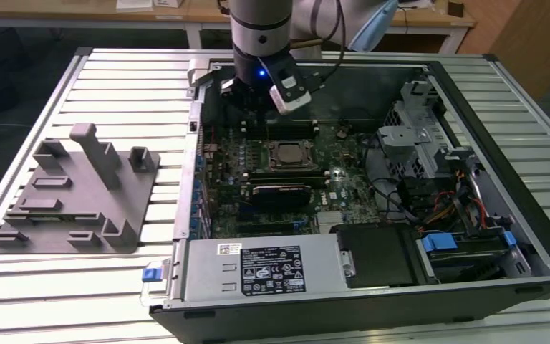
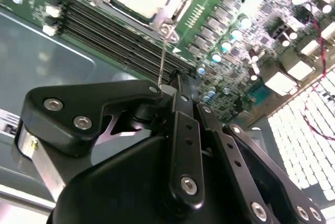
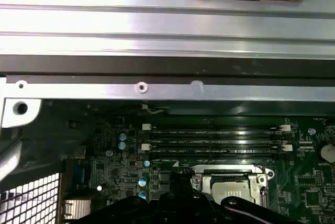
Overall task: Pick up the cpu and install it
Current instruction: 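Install the first cpu locking lever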
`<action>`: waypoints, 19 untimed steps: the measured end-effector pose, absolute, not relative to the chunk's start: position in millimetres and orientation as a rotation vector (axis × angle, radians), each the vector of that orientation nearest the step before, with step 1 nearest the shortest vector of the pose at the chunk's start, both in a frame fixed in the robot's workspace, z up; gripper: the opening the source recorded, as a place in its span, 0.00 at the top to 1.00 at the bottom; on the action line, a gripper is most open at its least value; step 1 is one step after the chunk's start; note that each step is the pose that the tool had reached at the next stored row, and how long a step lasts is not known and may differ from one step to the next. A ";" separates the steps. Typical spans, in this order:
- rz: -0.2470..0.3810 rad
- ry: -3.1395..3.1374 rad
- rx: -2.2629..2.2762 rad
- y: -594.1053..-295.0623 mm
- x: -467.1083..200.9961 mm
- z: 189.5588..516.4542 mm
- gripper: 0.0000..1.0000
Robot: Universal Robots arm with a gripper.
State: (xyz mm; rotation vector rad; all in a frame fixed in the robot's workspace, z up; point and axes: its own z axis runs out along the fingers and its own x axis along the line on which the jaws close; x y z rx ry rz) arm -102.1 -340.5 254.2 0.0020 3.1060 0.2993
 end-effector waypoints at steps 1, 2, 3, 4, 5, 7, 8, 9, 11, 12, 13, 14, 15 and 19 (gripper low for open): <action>0.299 3.106 0.002 -340.5 -99.4 254.2 0.89; 0.299 3.106 0.002 -340.5 -96.4 254.2 0.89; 0.299 3.106 0.002 -340.5 -93.5 254.2 0.89; 0.299 3.106 0.002 -340.5 -90.6 254.1 0.89; 0.299 3.106 0.002 -340.5 -87.7 254.1 0.89; 0.299 3.106 0.003 -340.5 -82.8 254.0 0.89; 0.299 3.106 0.003 -340.5 -81.1 254.0 0.89; 0.299 3.106 0.003 -340.6 -80.4 254.0 0.89; 0.299 3.106 0.003 -340.6 -80.4 254.0 0.89; 0.299 3.106 0.003 -340.5 -80.3 254.0 0.89; 0.299 3.106 0.003 -340.5 -80.3 254.0 0.89; 0.299 3.106 0.003 -340.5 -80.3 254.0 0.89; 0.298 3.105 0.004 -340.5 -80.2 254.0 0.89; 0.297 3.088 0.027 -340.5 -80.2 252.5 0.89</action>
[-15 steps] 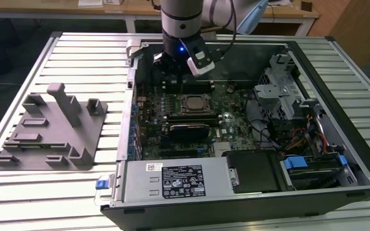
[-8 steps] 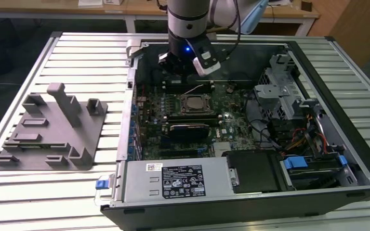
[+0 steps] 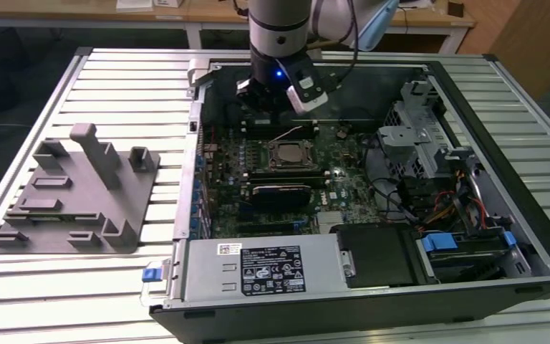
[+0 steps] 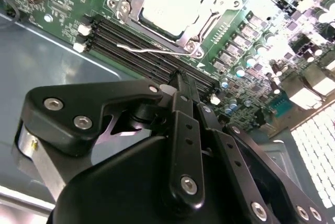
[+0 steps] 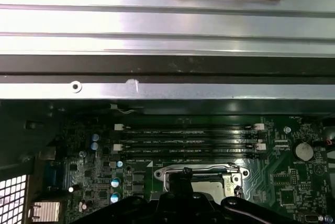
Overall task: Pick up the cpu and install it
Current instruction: 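Install the first cpu locking lever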
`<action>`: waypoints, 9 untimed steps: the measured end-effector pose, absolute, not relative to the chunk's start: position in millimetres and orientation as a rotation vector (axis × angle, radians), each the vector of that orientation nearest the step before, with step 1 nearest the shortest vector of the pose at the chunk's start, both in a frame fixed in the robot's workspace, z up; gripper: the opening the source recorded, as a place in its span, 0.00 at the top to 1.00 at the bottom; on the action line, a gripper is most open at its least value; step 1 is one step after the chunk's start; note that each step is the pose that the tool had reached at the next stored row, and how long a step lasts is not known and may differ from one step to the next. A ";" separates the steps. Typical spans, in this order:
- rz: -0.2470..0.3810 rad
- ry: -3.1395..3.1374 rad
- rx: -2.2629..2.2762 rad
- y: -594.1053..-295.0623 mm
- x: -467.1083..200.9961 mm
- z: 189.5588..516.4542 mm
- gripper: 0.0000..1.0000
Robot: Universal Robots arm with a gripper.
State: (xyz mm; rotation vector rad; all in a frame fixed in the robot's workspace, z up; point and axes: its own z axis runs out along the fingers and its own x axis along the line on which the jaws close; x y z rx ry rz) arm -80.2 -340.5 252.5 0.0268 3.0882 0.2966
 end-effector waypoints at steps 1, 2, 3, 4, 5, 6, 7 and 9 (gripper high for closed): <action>0.296 3.082 0.040 -340.5 -80.2 251.6 0.89; 0.296 3.079 0.049 -340.5 -80.2 250.7 0.89; 0.295 3.077 0.059 -340.5 -80.1 249.7 0.89; 0.295 3.076 0.072 -340.5 -80.2 248.8 0.89; 0.294 3.075 0.090 -340.5 -80.2 247.9 0.89; 0.293 3.073 0.113 -340.5 -80.2 246.8 0.89; 0.293 3.070 0.137 -340.5 -80.2 245.7 0.89; 0.291 3.065 0.187 -340.5 -80.2 243.6 0.89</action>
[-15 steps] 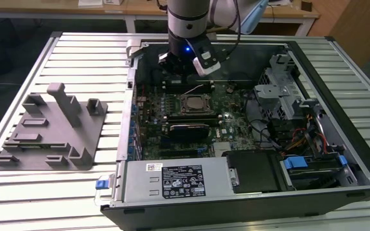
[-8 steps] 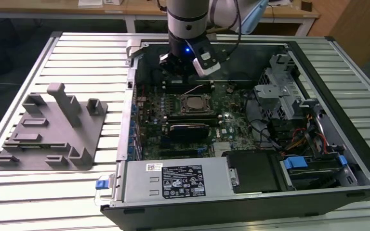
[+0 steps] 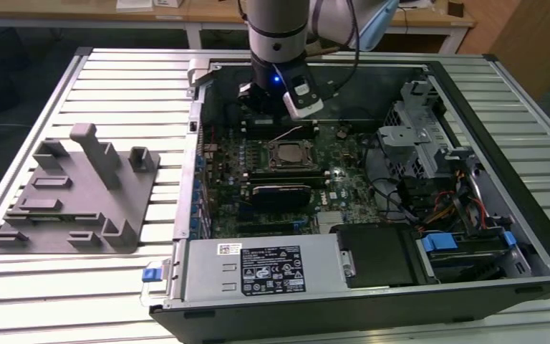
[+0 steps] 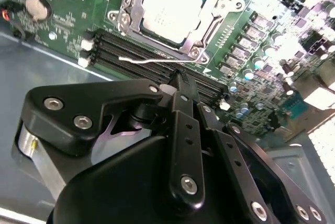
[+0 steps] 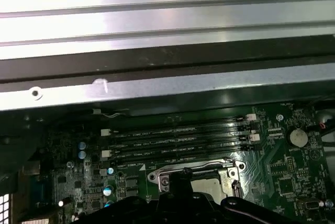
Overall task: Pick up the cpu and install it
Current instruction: 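Install the first cpu locking lever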
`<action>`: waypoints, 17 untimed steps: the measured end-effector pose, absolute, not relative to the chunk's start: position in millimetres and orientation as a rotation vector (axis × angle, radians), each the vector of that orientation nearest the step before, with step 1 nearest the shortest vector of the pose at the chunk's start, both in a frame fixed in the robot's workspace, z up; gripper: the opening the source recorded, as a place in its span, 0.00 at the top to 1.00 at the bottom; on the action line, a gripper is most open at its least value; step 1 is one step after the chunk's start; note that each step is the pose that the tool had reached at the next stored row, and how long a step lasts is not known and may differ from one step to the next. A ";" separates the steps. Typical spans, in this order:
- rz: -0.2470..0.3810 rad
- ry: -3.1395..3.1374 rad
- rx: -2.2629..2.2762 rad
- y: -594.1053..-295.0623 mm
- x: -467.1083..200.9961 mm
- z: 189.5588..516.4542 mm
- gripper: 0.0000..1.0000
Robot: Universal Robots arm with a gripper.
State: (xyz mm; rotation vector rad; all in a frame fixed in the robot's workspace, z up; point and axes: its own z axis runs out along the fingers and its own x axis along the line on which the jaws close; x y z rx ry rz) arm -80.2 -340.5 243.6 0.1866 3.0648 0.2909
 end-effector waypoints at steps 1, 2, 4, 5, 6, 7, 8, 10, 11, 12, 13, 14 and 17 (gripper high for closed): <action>0.290 3.062 0.212 -340.5 -80.2 242.5 0.89; 0.289 3.059 0.231 -340.5 -80.2 241.5 0.89; 0.288 3.053 0.263 -340.5 -80.2 239.9 0.89; 0.288 3.049 0.277 -340.5 -80.2 239.0 0.89; 0.287 3.045 0.287 -340.5 -80.2 238.2 0.89; 0.287 3.042 0.293 -340.5 -80.2 237.4 0.89; 0.288 3.040 0.298 -340.5 -80.2 236.7 0.89; 0.288 3.035 0.306 -340.6 -80.2 235.6 0.89; 0.288 3.033 0.308 -340.6 -80.2 235.5 0.89; 0.288 3.033 0.308 -340.6 -80.2 235.5 0.89; 0.288 3.033 0.308 -340.6 -80.2 235.4 0.89; 0.288 3.033 0.309 -340.5 -80.2 235.4 0.89; 0.289 3.033 0.309 -340.6 -80.2 235.2 0.89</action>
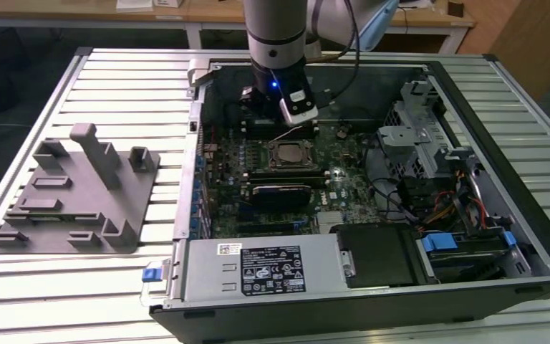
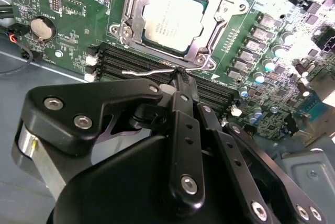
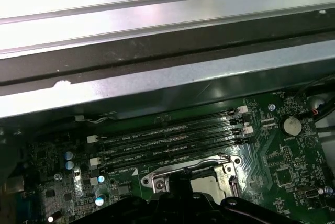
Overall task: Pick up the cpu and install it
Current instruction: 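Install the first cpu locking lever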
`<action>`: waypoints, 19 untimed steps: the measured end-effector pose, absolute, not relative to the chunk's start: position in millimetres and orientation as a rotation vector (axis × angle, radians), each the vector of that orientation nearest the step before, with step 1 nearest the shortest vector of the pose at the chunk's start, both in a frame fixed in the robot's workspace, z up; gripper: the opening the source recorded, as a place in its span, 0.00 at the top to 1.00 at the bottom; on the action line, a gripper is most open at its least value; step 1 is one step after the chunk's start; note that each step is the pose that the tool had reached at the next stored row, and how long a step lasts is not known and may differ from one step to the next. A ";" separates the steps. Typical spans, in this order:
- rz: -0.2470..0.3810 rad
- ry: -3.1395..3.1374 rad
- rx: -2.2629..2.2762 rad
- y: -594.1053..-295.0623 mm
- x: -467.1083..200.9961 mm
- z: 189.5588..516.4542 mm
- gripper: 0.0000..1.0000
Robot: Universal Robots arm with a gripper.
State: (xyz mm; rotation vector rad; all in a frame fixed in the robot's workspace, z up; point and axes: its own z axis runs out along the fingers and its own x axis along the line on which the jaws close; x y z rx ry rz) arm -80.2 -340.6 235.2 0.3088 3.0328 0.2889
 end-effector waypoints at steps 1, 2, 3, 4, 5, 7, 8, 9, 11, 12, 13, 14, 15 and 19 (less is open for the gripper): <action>0.289 3.031 0.309 -340.8 -80.2 234.7 0.89; 0.290 3.027 0.310 -341.2 -80.2 234.1 0.89; 0.290 3.024 0.310 -341.7 -80.2 233.4 0.89; 0.291 3.020 0.310 -342.1 -80.2 232.6 0.89; 0.292 3.017 0.311 -342.6 -80.2 231.9 0.89; 0.293 3.009 0.310 -343.2 -80.3 230.8 0.89; 0.294 3.004 0.309 -343.4 -80.3 230.3 0.89; 0.296 3.000 0.307 -343.6 -80.2 230.0 0.89; 0.301 2.990 0.306 -343.7 -80.2 229.5 0.89; 0.304 2.984 0.304 -343.8 -80.2 229.3 0.89; 0.306 2.979 0.303 -343.8 -80.2 229.0 0.89; 0.308 2.973 0.302 -343.8 -80.2 228.7 0.89; 0.309 2.967 0.300 -343.8 -80.2 228.5 0.89; 0.315 2.943 0.295 -343.8 -80.1 227.3 0.89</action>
